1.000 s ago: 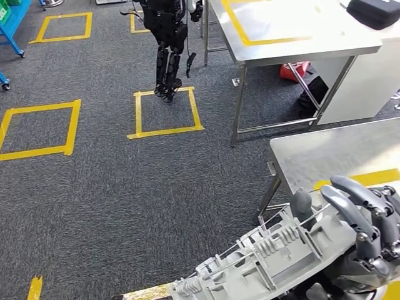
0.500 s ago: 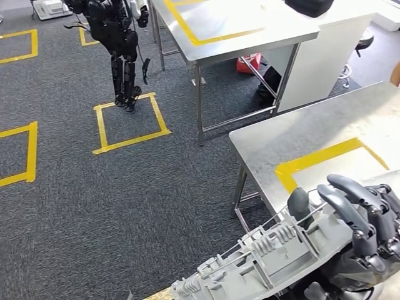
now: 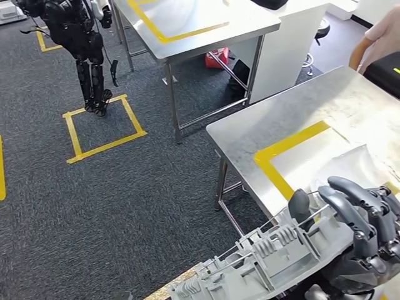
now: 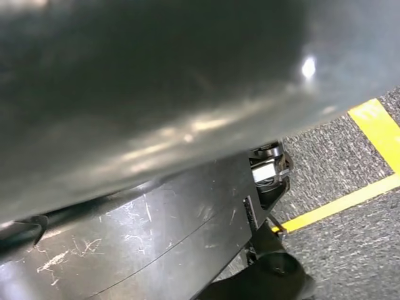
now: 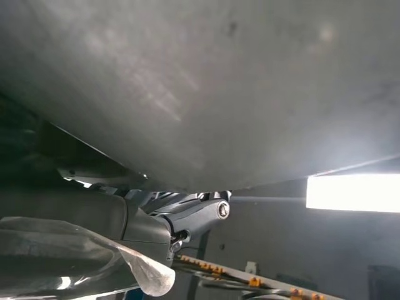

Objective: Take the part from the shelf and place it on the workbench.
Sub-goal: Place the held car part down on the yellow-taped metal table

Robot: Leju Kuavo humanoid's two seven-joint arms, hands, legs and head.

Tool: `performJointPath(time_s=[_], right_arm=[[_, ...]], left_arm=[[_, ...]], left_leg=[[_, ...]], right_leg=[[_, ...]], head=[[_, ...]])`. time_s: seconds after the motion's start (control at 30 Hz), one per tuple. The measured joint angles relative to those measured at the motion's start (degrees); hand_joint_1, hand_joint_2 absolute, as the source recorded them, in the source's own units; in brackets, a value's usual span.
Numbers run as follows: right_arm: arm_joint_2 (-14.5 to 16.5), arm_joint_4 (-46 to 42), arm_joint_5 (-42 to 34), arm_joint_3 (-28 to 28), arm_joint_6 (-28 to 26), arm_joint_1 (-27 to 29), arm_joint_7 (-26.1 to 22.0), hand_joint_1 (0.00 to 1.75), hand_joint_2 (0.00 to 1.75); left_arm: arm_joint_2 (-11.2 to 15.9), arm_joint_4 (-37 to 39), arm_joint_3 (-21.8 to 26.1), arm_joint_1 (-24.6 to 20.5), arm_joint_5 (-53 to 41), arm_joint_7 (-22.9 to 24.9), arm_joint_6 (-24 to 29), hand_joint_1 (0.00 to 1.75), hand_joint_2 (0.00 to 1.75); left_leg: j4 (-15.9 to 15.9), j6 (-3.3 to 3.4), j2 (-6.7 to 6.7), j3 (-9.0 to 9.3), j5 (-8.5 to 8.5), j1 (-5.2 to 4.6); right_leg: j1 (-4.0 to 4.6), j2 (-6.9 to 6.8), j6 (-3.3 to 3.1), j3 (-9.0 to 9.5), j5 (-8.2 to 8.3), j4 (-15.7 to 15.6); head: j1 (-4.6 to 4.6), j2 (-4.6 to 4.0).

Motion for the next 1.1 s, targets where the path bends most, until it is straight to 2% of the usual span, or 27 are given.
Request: performJointPath(time_s=[0.03, 0.1, 0.13, 0.17, 0.23, 0.3, 0.33, 0.37, 0.4, 0.43, 0.5, 0.53, 0.57, 0.63, 0.7, 0.77, 0.8, 0.83, 0.87, 0.9, 0.93, 1.0, 1.03, 1.07, 1.1], right_arm=[[0.00, 0.00, 0.01, 0.01, 0.00, 0.04, 0.01, 1.75, 1.75], [0.00, -0.01, 0.04, 0.03, -0.01, 0.22, 0.05, 1.75, 1.75], [0.00, -0.01, 0.05, 0.04, -0.01, 0.30, 0.07, 1.75, 1.75], [0.00, -0.02, 0.07, 0.05, -0.01, 0.34, 0.09, 1.75, 1.75], [0.00, -0.01, 0.07, 0.08, 0.00, 0.34, 0.09, 1.75, 1.75], [0.00, 0.01, 0.06, 0.09, 0.01, 0.38, 0.09, 1.75, 1.75], [0.00, 0.02, 0.05, 0.10, 0.02, 0.41, 0.09, 1.75, 1.75], [0.00, 0.02, 0.05, 0.10, 0.02, 0.44, 0.09, 1.75, 1.75], [0.00, 0.02, 0.05, 0.10, 0.02, 0.47, 0.09, 1.75, 1.75], [0.01, 0.02, 0.05, 0.10, 0.01, 0.48, 0.09, 1.75, 1.75], [0.01, 0.02, 0.06, 0.10, 0.01, 0.48, 0.09, 1.75, 1.75], [0.02, 0.02, 0.07, 0.10, 0.01, 0.49, 0.10, 1.75, 1.75], [0.01, 0.02, 0.07, 0.10, 0.01, 0.51, 0.10, 1.75, 1.75], [0.01, 0.01, 0.08, 0.10, 0.00, 0.58, 0.13, 1.75, 1.75], [0.00, 0.00, 0.07, 0.09, 0.00, 0.61, 0.16, 1.75, 1.75], [0.00, 0.00, 0.05, 0.08, 0.01, 0.60, 0.18, 1.75, 1.75], [0.00, 0.00, 0.05, 0.08, 0.01, 0.62, 0.18, 1.75, 1.75], [0.00, 0.00, 0.05, 0.08, 0.01, 0.65, 0.19, 1.75, 1.75], [0.00, 0.00, 0.05, 0.08, 0.01, 0.67, 0.20, 1.75, 1.75], [0.00, 0.00, 0.05, 0.08, 0.02, 0.68, 0.21, 1.75, 1.75], [0.00, 0.00, 0.05, 0.08, 0.01, 0.69, 0.22, 1.75, 1.75], [0.01, -0.01, 0.05, 0.08, 0.01, 0.65, 0.22, 1.75, 1.75], [0.01, -0.02, 0.04, 0.08, 0.00, 0.63, 0.21, 1.75, 1.75], [0.02, -0.03, 0.04, 0.08, 0.00, 0.64, 0.21, 1.75, 1.75], [0.02, -0.06, 0.03, 0.08, 0.00, 0.65, 0.20, 1.75, 1.75]], left_arm=[[0.02, 0.00, -0.01, 0.06, -0.04, 0.00, 0.09, 0.00, 0.00], [0.04, 0.00, -0.01, 0.10, -0.12, 0.00, 0.30, 0.00, 0.00], [0.07, 0.00, -0.01, 0.09, -0.15, 0.00, 0.38, 0.00, 0.00], [0.08, 0.00, -0.01, 0.06, -0.16, 0.00, 0.43, 0.00, 0.00], [0.12, 0.00, -0.02, 0.08, -0.15, 0.00, 0.51, 0.00, 0.00], [0.19, 0.00, -0.03, 0.28, -0.09, 0.00, 0.71, 0.00, 0.00], [0.24, 0.00, -0.03, 0.45, 0.00, 0.01, 0.86, 0.00, 0.00], [0.30, 0.00, -0.02, 0.62, 0.09, 0.01, 1.03, 0.00, 0.00], [0.34, 0.00, -0.02, 0.73, 0.19, 0.02, 1.16, 0.00, 0.00], [0.40, 0.00, -0.01, 0.79, 0.26, 0.02, 1.28, 0.00, 0.00], [0.56, 0.00, -0.01, 0.83, 0.43, -0.03, 1.41, 0.00, 0.00], [0.66, 0.00, -0.01, 0.87, 0.52, -0.08, 1.44, 0.00, 0.00], [0.77, 0.00, -0.01, 0.94, 0.61, -0.13, 1.45, 0.00, 0.00], [0.88, 0.00, 0.01, 1.08, 0.70, -0.19, 1.43, 0.00, 0.00], [0.90, 0.00, 0.03, 1.07, 0.72, -0.27, 1.38, 0.00, 0.00], [0.90, 0.00, 0.03, 1.12, 0.70, -0.34, 1.35, 0.00, 0.00], [0.90, 0.00, 0.04, 1.22, 0.69, -0.34, 1.37, 0.00, 0.00], [0.91, 0.01, 0.04, 1.30, 0.69, -0.34, 1.39, 0.00, 0.00], [0.89, 0.01, 0.04, 1.33, 0.68, -0.33, 1.42, 0.00, 0.00], [0.84, 0.01, 0.04, 1.29, 0.67, -0.33, 1.44, 0.00, 0.00], [0.78, 0.01, 0.03, 1.20, 0.66, -0.33, 1.45, 0.00, 0.00], [0.69, 0.01, 0.03, 1.08, 0.63, -0.33, 1.48, 0.00, 0.00], [0.67, 0.01, 0.03, 1.08, 0.62, -0.33, 1.50, 0.00, 0.00], [0.68, 0.01, 0.03, 1.10, 0.60, -0.33, 1.51, 0.00, 0.00], [0.68, 0.01, 0.03, 1.11, 0.55, -0.33, 1.51, 0.00, 0.00]], left_leg=[[0.08, -0.28, 0.46, 0.03, -0.09, -0.15], [0.10, -0.79, 1.48, 0.10, -0.14, -0.25], [0.30, -1.10, 1.13, 0.15, -0.43, -0.14], [1.12, -1.41, 0.13, -0.09, -1.16, -0.01], [6.11, -1.87, -2.76, -2.21, -4.21, 0.24], [13.92, -1.97, -3.84, -5.88, -7.45, 0.30], [16.40, -1.96, -3.94, -7.14, -7.90, 0.30], [16.72, -1.88, -4.02, -7.45, -7.15, 0.30], [14.65, -1.73, -4.23, -6.65, -5.30, 0.31], [10.91, -1.56, -4.87, -5.07, -2.91, 0.35], [3.61, -1.23, -7.31, -1.99, 0.12, 0.55], [1.63, -1.13, -8.25, -1.22, 0.56, 0.60], [0.92, -1.03, -8.63, -1.00, 0.40, 0.57], [0.44, -0.56, -7.63, -0.97, 0.69, 0.56], [-0.08, 0.16, -6.35, -0.97, 1.08, 0.71], [-0.27, 0.54, -4.90, -1.05, 1.18, 0.70], [-0.26, 0.59, -4.09, -1.08, 1.16, 0.66], [-0.25, 0.59, -3.26, -1.08, 1.12, 0.64], [-0.24, 0.57, -2.49, -1.07, 1.09, 0.64], [-0.24, 0.51, -1.84, -1.03, 1.04, 0.65], [-0.22, 0.39, -1.28, -0.93, 0.96, 0.67], [-0.12, -0.04, -0.37, -0.70, 0.71, 0.48], [-0.03, -0.31, 0.05, -0.62, 0.58, 0.33], [0.05, -0.58, 0.49, -0.55, 0.51, 0.19], [0.10, -0.85, 1.00, -0.47, 0.46, 0.13]], right_leg=[[0.16, -0.56, -0.23, 0.89, 0.09, -1.61], [0.29, 0.29, -0.85, 0.86, 0.05, -1.94], [0.21, 0.88, -1.15, 0.82, 0.19, -2.04], [0.09, 1.43, -1.48, 0.85, 0.33, -2.17], [-0.13, 2.49, -2.05, 0.94, 0.53, -2.35], [-0.06, 3.83, -2.36, 0.91, 0.59, -2.34], [-0.01, 4.62, -2.41, 0.92, 0.61, -2.33], [0.02, 5.46, -2.42, 0.97, 0.62, -2.31], [0.02, 6.30, -2.42, 1.05, 0.63, -2.28], [0.01, 7.06, -2.39, 1.13, 0.63, -2.24], [0.09, 8.39, -2.12, 0.99, 0.64, -1.99], [0.07, 8.92, -1.85, 0.74, 0.72, -1.89], [0.00, 9.46, -1.50, 0.45, 0.85, -1.85], [-0.22, 10.10, -0.80, -0.22, 1.06, -1.89], [-0.09, 7.97, -0.37, -1.63, -0.42, 0.27], [0.00, 4.92, -0.08, -4.76, -4.16, 7.03], [-0.06, 4.27, 0.12, -6.58, -5.95, 11.07], [-0.15, 3.96, 0.30, -7.89, -6.94, 14.04], [-0.24, 3.77, 0.45, -8.22, -6.84, 14.98], [-0.32, 3.48, 0.53, -7.25, -5.59, 13.36], [-0.36, 2.85, 0.53, -5.07, -3.65, 9.50], [-0.18, 0.54, 0.28, -0.30, -0.92, 0.98], [-0.04, -0.19, 0.03, 1.13, -0.40, -1.51], [0.12, -0.40, -0.23, 1.62, -0.44, -2.41], [0.22, 0.24, -0.57, 1.63, -0.36, -2.43]], head=[[-0.04, 0.00], [-0.19, 0.01], [-0.27, 0.01], [-0.34, 0.02], [-0.60, 0.02], [-0.72, 0.02], [-0.72, 0.02], [-0.73, 0.02], [-0.75, 0.02], [-0.76, 0.02], [-0.78, 0.02], [-0.76, 0.02], [-0.76, 0.03], [-0.77, 0.03], [-0.45, 0.03], [-0.05, 0.04], [0.03, 0.04], [0.03, 0.04], [0.03, 0.04], [0.04, 0.04], [0.05, 0.04], [0.11, 0.04], [0.12, 0.04], [0.11, 0.04], [0.08, 0.05]])
